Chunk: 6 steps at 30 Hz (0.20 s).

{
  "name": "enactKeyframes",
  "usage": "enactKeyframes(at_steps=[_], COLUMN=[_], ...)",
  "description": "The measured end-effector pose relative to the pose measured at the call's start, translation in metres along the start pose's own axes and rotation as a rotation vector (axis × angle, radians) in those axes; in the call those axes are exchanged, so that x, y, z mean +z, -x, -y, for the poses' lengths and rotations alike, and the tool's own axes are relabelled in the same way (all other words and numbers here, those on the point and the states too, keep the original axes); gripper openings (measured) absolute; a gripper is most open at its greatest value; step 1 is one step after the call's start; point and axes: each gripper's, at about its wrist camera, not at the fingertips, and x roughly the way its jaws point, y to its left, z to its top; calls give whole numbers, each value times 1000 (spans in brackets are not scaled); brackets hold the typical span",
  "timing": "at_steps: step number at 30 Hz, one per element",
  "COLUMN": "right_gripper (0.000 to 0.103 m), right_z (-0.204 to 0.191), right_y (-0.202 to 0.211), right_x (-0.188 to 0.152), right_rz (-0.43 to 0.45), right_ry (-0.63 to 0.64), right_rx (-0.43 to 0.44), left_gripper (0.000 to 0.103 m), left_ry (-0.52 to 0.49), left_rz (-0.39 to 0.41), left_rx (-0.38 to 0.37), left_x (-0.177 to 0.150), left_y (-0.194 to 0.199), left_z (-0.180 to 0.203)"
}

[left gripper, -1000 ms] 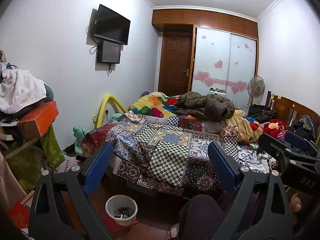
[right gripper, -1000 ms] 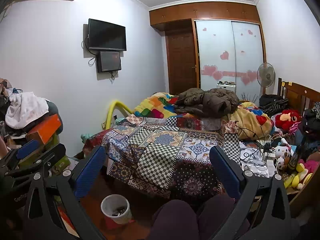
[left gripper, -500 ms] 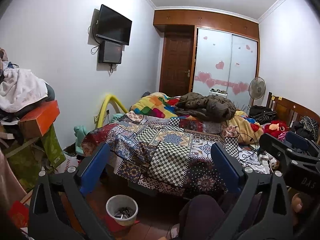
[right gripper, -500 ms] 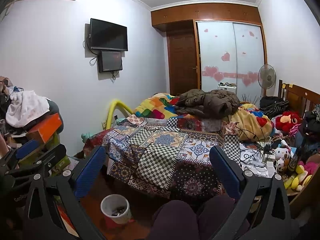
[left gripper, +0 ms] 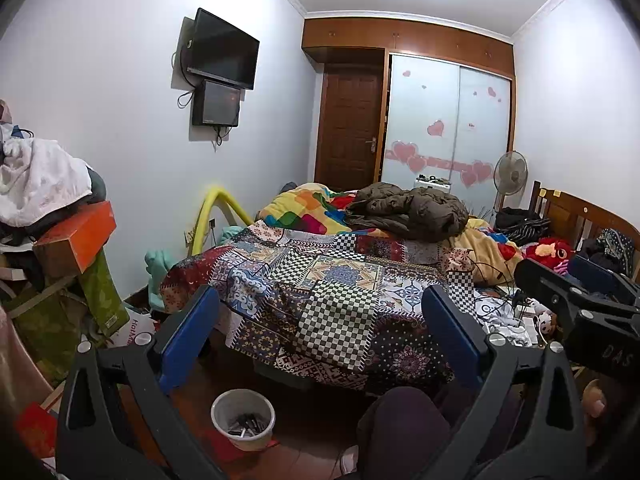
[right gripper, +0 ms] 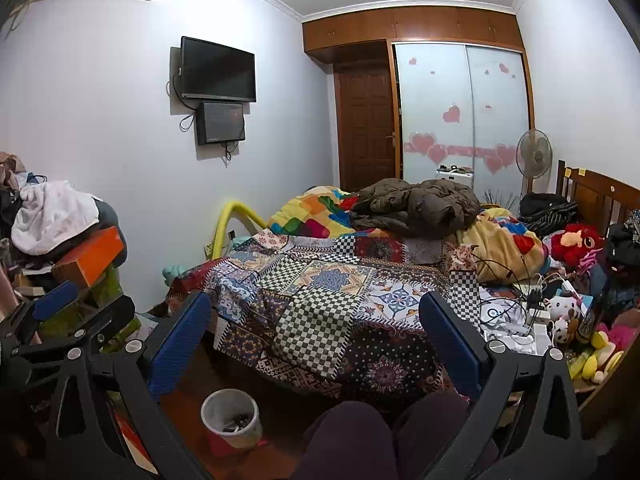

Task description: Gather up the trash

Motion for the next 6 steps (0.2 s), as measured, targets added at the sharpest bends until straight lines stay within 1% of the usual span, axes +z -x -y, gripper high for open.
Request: enactKeyframes(at_steps=[6], right_gripper=[103], right_z=[-1], right_y=[-2], right_x=[0], right_rz=[-7], right_ry=[-3], right_rx=[2], left_gripper=[102], left_ry=[9], left_rz=[-7], left_rx=[-2], left_x=[1], left_y=[-3], left_z=[0])
